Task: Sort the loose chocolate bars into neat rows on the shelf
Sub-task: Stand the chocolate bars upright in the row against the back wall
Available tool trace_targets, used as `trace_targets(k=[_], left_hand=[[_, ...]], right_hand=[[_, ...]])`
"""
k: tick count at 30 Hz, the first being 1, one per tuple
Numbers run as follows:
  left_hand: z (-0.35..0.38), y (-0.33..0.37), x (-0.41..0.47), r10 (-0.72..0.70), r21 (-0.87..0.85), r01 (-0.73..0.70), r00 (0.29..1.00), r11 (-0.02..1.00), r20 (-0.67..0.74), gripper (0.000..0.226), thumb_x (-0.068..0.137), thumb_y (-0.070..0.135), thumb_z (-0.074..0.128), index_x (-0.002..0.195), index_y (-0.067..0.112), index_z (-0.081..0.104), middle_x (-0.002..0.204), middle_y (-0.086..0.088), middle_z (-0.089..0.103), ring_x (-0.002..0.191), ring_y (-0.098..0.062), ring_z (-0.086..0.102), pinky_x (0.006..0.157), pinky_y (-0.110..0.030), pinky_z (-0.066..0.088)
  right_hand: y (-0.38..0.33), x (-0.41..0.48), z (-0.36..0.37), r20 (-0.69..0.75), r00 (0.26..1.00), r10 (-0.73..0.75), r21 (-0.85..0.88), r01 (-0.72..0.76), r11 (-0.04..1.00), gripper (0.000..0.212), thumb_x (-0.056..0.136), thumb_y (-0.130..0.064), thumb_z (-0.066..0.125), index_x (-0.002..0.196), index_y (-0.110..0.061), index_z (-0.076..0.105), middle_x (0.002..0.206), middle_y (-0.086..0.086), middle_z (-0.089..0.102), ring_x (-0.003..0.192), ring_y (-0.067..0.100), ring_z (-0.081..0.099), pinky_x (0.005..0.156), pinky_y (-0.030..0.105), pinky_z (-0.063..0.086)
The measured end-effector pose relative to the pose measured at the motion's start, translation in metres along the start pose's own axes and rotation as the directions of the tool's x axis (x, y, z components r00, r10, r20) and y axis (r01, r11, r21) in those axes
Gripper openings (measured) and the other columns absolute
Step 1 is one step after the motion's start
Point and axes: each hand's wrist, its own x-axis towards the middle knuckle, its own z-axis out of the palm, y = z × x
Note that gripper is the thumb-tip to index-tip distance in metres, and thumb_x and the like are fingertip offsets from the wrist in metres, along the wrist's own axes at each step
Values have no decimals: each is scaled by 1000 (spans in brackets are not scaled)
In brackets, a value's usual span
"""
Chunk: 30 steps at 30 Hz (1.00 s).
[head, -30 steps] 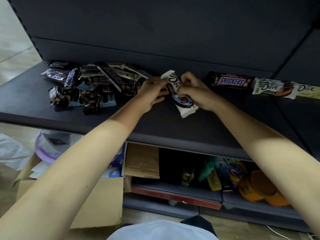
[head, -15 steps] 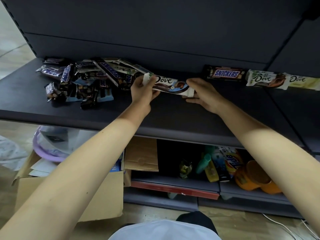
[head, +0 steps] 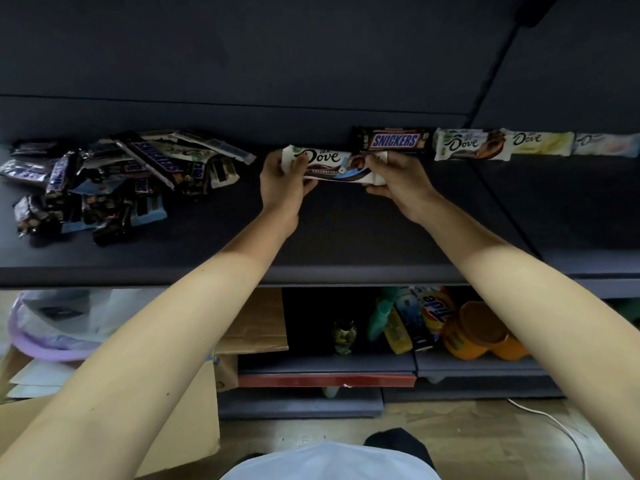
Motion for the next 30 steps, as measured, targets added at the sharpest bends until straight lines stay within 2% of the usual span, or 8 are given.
trace_targets(k=[5,10,14,16,19,23,27,30], left_hand=[[43,-7,-1,12,61,-17,997,998,76,16,92,12,55,107,9,52,103,-6,62,93,-13,64,68,-19,56],[99,-21,-5,3,173,-24,993,985,122,17,93,16,54,109,11,57,100,1,63,88,-7,62,71,-19,54],[142,-37,-9,27,348,-76,989,934,145,29,94,25,48,121,18,58,119,0,62,109,-16,57,96,-36,48],[160,-42,-13,1,375,-53,991,925,136,33,95,23,46,126,17,55,125,-4,59,115,-21,55,101,-38,44],[186,-53,-16,-20,383,-44,987,923,160,32,95,20,44,121,11,59,121,-10,62,115,-25,55,98,-39,44],[209,-64,-19,-6,360,-68,980,930,201,30,94,16,41,114,14,64,102,-6,65,89,-15,55,71,-25,43],[216,-71,-17,-21,383,-54,982,922,189,35,92,13,39,120,17,61,117,-8,63,100,-20,58,76,-26,43],[210,-71,-14,-29,392,-36,987,919,159,37,92,12,39,123,18,59,121,-6,61,111,-21,56,92,-32,46]], right_hand=[[-4,0,-46,-83,997,-3,-61,-2,998,8,94,-22,53,89,-19,59,90,0,64,71,9,59,56,17,49],[0,-2,-102,-163,987,13,-61,-23,998,11,94,-22,53,85,-20,59,99,5,63,75,10,59,58,19,49],[5,-2,-149,-261,965,5,-98,-31,995,16,93,-23,55,78,-22,59,101,5,61,92,14,57,62,20,48],[9,-3,-170,-299,954,-1,-131,-40,991,14,92,-25,56,82,-18,62,97,4,61,90,13,55,63,21,47],[14,-4,-197,-318,948,-11,-157,-41,987,14,93,-25,55,92,-14,64,97,2,61,87,11,55,63,19,46],[17,-4,-222,-336,941,-27,-166,-31,986,12,93,-23,55,88,-15,62,97,2,62,89,11,56,62,18,46],[20,1,-232,-359,933,-28,-192,-44,980,17,92,-23,55,76,-22,60,95,2,60,87,11,55,60,17,45],[23,9,-228,-357,933,-33,-229,-53,972,17,92,-23,55,90,-8,63,92,4,59,84,12,54,64,21,49]])
